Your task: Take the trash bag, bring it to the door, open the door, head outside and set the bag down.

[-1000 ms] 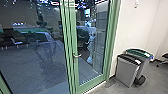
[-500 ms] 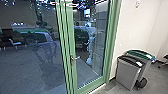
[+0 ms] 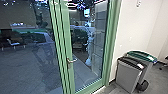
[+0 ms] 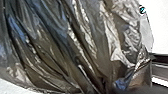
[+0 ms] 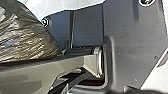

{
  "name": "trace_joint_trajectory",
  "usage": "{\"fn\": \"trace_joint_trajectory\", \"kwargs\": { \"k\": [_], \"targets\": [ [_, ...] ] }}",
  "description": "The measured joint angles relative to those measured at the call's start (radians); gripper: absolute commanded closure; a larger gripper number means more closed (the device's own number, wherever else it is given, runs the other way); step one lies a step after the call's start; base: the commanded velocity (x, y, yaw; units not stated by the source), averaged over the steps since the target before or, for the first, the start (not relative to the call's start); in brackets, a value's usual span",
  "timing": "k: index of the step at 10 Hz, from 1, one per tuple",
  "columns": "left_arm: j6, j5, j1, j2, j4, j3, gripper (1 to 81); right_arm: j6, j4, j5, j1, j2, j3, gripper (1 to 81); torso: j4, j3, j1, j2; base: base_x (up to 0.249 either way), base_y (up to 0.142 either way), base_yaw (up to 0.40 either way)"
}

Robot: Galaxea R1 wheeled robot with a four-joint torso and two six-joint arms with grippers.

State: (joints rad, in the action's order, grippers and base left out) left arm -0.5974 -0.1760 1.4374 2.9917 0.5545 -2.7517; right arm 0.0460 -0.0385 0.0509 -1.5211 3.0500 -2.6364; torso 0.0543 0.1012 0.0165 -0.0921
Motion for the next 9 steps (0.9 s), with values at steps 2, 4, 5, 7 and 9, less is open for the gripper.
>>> {"fn": "trace_joint_trajectory", "kwargs": {
  "k": [2,4,5,7,9],
  "targets": [
    [0.0,0.0,-0.002,0.002,0.0,0.0,81.1,0.0,0.0,0.0,-0.001,-0.003,-0.001,1.0,0.0,0.0,0.0,0.0,0.156,0.0,0.0],
    [0.0,0.0,0.003,-0.001,0.0,0.0,81.1,0.004,0.001,-0.003,-0.012,-0.003,-0.001,1.0,0.0,0.0,0.0,0.0,0.156,0.0,0.0],
    [0.0,0.0,0.0,-0.002,0.0,0.0,81.1,0.0,0.0,-0.002,-0.011,-0.002,-0.001,1.0,0.0,0.0,0.0,0.0,0.156,0.0,0.0],
    [0.0,-0.001,-0.001,-0.002,0.0,0.0,81.1,0.001,0.0,-0.003,-0.011,-0.003,-0.002,1.0,0.0,0.0,0.0,0.0,0.153,0.0,0.0],
    [0.0,0.0,0.0,-0.002,0.0,0.0,81.1,0.0,0.0,-0.003,-0.011,-0.002,-0.005,1.0,0.0,0.0,0.0,0.0,0.148,0.0,0.0]
  ]
}}
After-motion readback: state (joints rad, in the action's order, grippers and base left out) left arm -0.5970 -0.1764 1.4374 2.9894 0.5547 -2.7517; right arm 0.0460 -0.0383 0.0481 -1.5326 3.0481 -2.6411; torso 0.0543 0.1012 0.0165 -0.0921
